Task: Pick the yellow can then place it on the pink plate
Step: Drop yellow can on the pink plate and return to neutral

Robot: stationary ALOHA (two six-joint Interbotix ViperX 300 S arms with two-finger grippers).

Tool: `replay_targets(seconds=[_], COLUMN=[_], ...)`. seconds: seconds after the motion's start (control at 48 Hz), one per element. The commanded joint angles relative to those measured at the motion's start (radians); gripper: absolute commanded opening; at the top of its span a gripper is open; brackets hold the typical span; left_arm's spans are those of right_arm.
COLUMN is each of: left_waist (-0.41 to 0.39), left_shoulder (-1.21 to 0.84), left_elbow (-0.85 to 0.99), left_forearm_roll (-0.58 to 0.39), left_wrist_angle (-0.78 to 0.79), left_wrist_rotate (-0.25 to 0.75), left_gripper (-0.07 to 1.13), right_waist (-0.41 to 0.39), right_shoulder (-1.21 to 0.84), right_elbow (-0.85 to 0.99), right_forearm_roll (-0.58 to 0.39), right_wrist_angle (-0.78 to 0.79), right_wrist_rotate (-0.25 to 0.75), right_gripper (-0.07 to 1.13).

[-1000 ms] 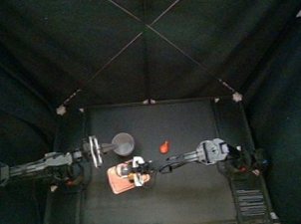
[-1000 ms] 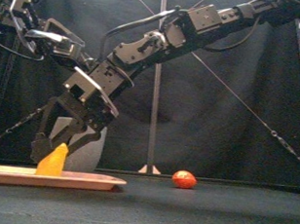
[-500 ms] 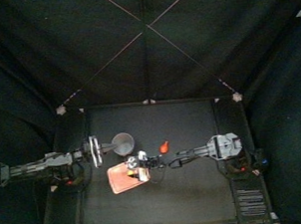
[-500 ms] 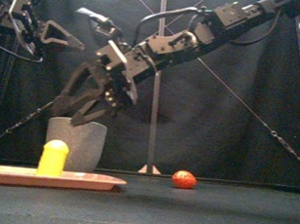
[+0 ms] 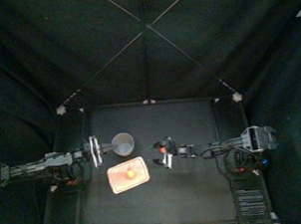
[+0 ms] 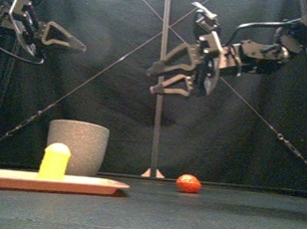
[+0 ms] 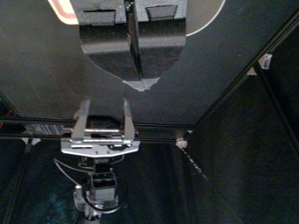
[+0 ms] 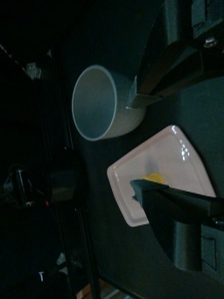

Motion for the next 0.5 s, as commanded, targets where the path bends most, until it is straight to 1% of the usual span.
replay_targets(seconds=[0.021,0.292,0.5], left_waist=[0.003,0.003,0.003], left_shoulder=[0.006,0.006,0.006], left_elbow=[-0.009,-0.006,0.002], left_forearm_roll=[0.002,0.002,0.002], left_wrist_angle=[-0.009,-0.014,-0.028], left_wrist_rotate=[0.0,0.0,0.002], left_gripper=[0.02,0.02,0.02], right_waist=[-0.026,-0.075,-0.107], right_shoulder=[-0.132,-0.368,-0.46], right_elbow=[0.095,0.27,0.344], right_forearm_roll=[0.02,0.044,0.046], right_wrist_angle=[-0.071,-0.081,-0.081], right_wrist_rotate=[0.0,-0.002,0.003], right_gripper=[0.98,0.98,0.98])
